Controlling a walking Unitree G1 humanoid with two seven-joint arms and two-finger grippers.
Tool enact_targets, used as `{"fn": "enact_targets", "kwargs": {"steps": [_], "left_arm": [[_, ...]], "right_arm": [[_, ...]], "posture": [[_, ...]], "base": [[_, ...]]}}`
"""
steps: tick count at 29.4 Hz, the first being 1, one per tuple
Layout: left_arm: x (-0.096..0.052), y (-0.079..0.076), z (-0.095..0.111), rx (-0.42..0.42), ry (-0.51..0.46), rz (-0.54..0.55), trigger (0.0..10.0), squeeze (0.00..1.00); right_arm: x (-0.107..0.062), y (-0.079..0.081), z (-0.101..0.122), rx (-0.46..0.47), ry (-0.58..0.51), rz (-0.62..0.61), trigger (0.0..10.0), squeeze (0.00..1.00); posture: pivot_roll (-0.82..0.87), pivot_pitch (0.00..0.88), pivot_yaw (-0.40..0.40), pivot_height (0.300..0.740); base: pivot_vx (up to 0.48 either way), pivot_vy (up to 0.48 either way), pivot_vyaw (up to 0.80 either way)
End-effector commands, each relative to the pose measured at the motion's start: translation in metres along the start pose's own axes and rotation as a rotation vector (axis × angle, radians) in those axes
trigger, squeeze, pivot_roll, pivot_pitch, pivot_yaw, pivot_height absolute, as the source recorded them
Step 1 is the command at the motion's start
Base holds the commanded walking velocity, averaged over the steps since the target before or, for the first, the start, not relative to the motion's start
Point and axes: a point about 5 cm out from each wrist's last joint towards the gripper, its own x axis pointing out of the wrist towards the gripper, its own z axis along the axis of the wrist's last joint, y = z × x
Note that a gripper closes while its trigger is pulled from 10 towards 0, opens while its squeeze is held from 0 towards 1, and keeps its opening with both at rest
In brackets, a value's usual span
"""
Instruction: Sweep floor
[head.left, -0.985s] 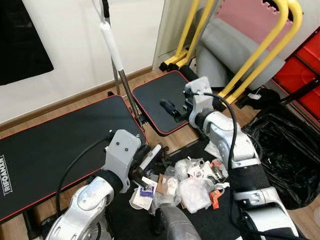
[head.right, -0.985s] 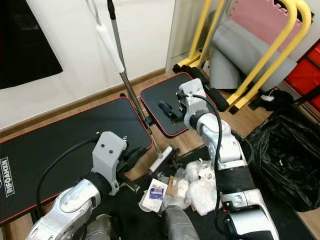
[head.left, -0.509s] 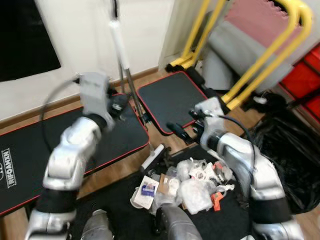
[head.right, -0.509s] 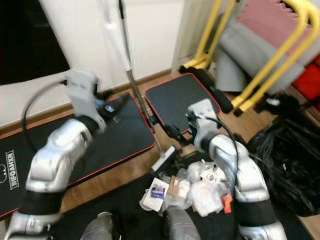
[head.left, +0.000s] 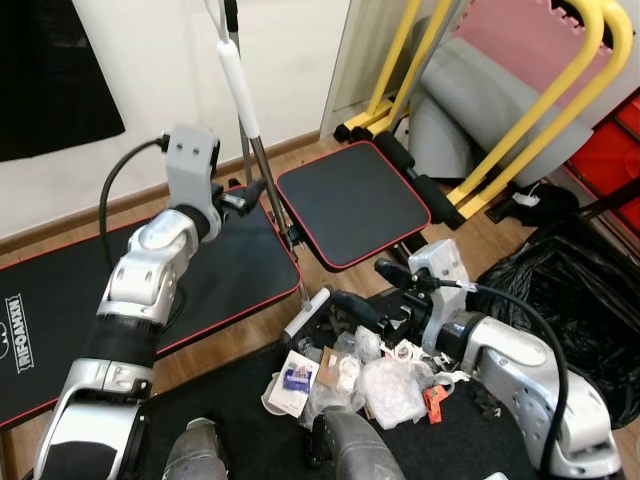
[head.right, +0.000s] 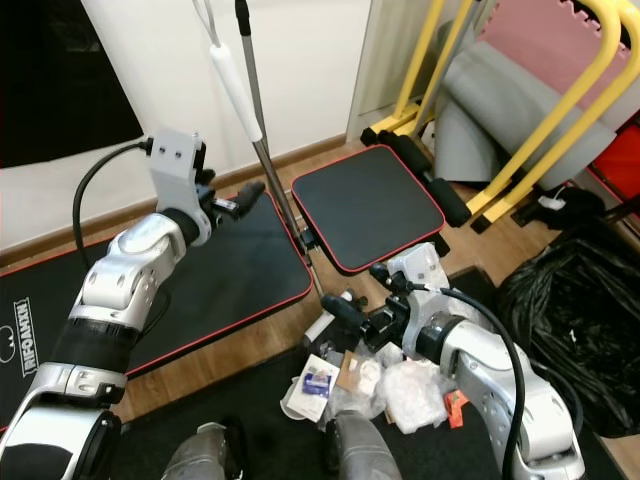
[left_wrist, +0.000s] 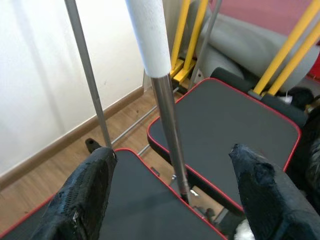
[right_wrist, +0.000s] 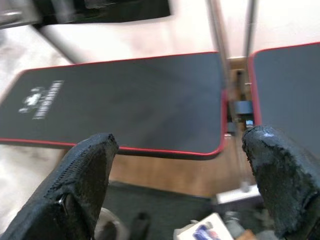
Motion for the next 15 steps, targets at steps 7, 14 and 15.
{"fn": "enact_targets", "kwargs": {"steps": [7, 14, 15], "left_arm": [[0.025, -0.006, 0.019, 0.012, -0.056, -0.174, 10.0, 1.0], [0.037, -0.015, 0.025, 0.027, -0.085, -0.24, 10.0, 1.0], [0.038, -0.014, 0.026, 0.029, -0.088, -0.239, 10.0, 1.0]], "right_arm": [[-0.008, 0.016, -0.015, 0.061, 0.057, 0.014, 10.0, 0.0], [-0.014, 0.012, -0.008, 0.077, 0.028, -0.032, 10.0, 0.0], [-0.015, 0.012, -0.007, 0.078, 0.026, -0.035, 10.0, 0.0]], "posture": [[-0.15, 0.324, -0.166, 0.74], [-0.17, 0.342, -0.164, 0.74], [-0.17, 0.342, -0.164, 0.74]], "base": [[0.0, 0.0, 0.0], [0.0, 0.0, 0.0], [0.0, 0.0, 0.0]]}}
